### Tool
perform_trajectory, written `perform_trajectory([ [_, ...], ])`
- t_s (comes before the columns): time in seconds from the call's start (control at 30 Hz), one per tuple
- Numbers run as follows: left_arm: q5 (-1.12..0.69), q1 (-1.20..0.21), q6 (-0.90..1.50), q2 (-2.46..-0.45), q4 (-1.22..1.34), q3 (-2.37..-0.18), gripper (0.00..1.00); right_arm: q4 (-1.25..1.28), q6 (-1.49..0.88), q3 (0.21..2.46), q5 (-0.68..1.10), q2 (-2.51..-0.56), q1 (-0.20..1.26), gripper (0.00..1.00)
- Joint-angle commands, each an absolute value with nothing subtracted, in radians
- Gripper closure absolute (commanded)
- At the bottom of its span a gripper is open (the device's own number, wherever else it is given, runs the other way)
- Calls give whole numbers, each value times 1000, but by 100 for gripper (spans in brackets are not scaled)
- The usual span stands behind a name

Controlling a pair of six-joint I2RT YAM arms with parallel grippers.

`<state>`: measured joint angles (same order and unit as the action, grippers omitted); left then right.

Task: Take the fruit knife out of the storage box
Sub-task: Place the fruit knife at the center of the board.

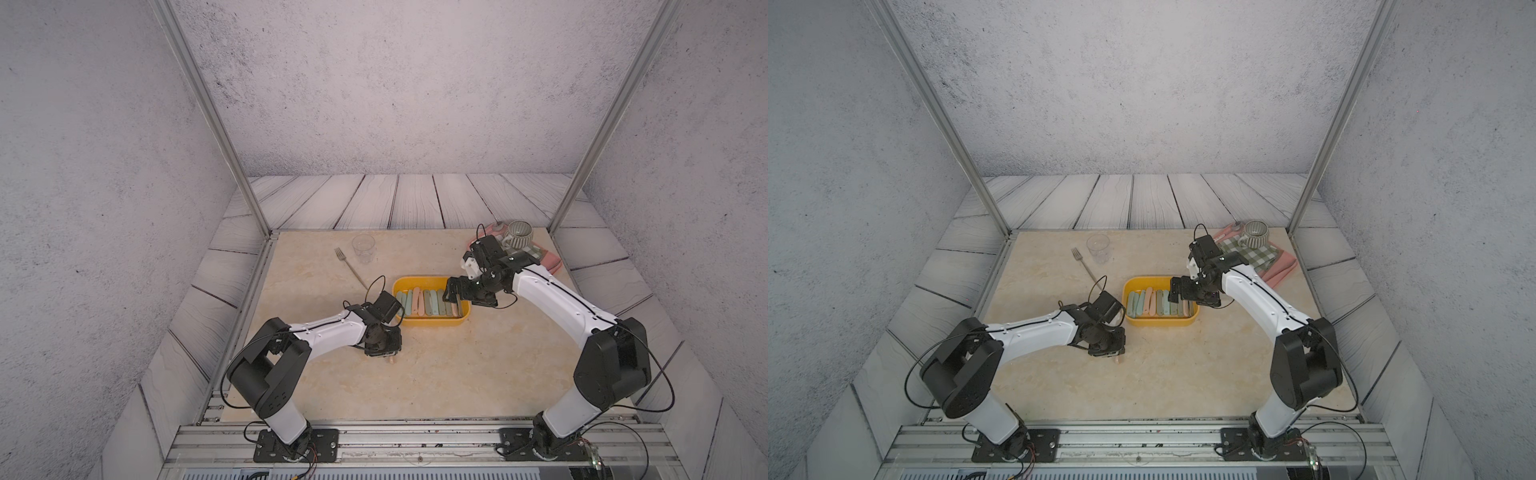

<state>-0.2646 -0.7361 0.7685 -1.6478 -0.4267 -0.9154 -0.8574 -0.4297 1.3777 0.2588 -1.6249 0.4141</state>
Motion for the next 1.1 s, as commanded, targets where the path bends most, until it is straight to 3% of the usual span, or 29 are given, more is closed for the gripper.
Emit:
perform_trajectory([
  [0.0, -278, -745, 777, -1664, -427, -905, 100, -861, -431, 1387, 245, -1640, 420, 1],
  [0.43, -288, -756, 790, -1701, -444, -890, 99, -851, -436, 1393, 244, -1669, 425, 1],
  [0.63, -290, -756, 796, -1717, -452, -888, 85, -848, -436, 1393, 244, -1670, 425, 1],
  [0.8, -266, -762, 800, -1693, -470, -885, 68, -847, -437, 1387, 243, -1667, 427, 1],
  [1.07, -236, -767, 804, -1670, -489, -883, 65, -843, -441, 1391, 246, -1667, 432, 1],
])
